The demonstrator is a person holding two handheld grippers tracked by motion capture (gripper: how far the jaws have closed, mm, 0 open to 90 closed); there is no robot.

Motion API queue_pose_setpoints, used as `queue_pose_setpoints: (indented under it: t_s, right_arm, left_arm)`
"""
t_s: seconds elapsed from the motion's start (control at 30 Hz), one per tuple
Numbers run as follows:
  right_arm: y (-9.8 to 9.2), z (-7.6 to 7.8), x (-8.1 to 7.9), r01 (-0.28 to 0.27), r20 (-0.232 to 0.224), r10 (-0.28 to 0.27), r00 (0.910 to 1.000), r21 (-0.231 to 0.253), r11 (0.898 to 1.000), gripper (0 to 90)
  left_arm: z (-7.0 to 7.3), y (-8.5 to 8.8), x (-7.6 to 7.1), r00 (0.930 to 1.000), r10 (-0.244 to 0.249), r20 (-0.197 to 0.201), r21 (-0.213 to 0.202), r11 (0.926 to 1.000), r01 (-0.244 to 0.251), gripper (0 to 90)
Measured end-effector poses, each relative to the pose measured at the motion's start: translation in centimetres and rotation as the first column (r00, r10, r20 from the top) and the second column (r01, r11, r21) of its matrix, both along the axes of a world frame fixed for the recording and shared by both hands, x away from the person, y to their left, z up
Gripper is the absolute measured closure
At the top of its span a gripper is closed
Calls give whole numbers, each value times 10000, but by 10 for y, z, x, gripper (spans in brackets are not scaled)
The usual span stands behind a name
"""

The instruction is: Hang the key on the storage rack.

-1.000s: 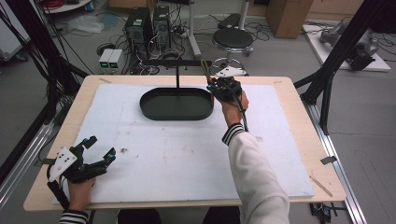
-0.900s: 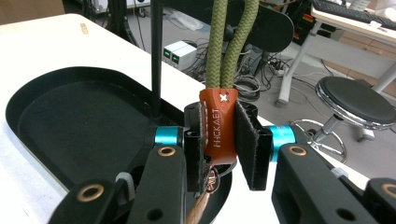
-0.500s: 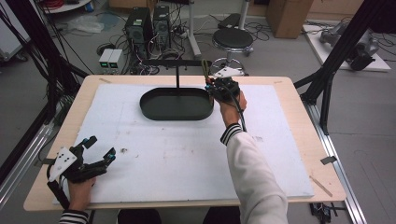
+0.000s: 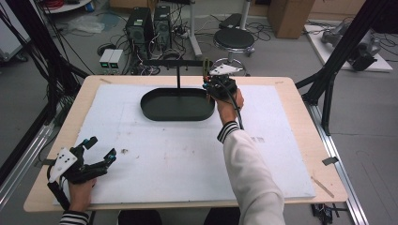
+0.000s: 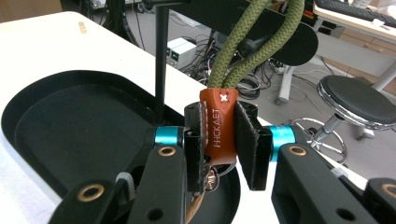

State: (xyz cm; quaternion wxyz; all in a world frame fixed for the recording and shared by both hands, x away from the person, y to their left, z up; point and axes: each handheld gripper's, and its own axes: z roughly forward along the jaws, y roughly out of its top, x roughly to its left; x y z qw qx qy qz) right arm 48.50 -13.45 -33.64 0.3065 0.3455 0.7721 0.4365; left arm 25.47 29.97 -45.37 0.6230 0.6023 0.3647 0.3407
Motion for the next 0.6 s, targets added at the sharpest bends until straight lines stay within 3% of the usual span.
queue_pose_setpoints:
  t_s: [0.6]
  right_arm:
    - [-7, -13, 14, 195, -462, -175, 9988, 439, 9988, 740]
  left_arm:
    - [0, 0, 0, 10000, 1, -29, 16, 10000, -1, 138]
